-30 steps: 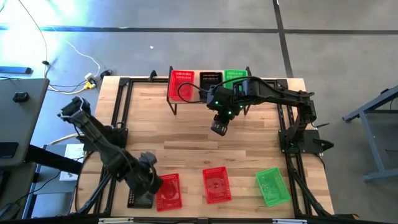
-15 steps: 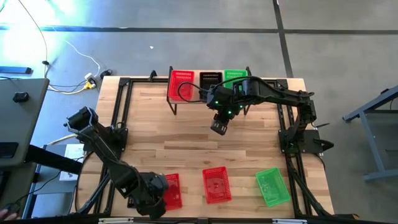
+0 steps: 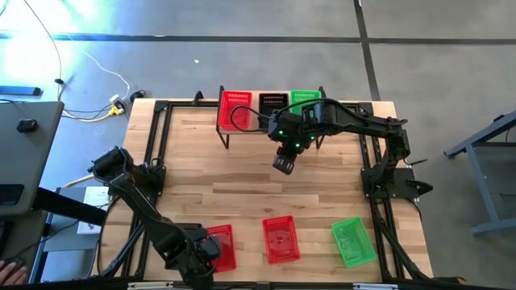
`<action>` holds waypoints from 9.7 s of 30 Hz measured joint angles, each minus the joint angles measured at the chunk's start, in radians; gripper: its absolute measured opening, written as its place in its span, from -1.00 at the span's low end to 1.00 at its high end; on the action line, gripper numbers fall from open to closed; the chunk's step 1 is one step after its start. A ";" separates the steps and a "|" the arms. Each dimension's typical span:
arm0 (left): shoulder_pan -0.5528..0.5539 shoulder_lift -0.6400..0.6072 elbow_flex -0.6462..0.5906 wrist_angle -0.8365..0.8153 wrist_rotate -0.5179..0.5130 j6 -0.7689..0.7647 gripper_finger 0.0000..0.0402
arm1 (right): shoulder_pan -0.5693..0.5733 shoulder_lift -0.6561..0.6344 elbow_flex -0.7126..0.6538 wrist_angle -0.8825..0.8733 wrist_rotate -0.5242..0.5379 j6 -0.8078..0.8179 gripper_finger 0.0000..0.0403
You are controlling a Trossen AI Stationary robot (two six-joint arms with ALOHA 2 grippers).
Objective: Stack baskets on shelf by color
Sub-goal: Stack the left red bin on the red bin on the shelf, then stack the green bin on the stacked green bins on the shelf
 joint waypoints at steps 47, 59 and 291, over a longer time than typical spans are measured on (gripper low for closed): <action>0.072 0.118 0.035 0.029 0.012 0.171 -0.96 | 0.000 0.000 0.000 0.003 -0.001 -0.055 -0.53; 0.112 0.102 0.175 -0.256 -0.016 0.358 -0.98 | 0.000 0.000 0.025 -0.019 0.039 -0.121 -0.53; 0.631 -0.347 0.377 -0.874 -0.138 0.820 -0.10 | 0.794 -0.226 -0.765 0.435 0.043 0.705 -1.00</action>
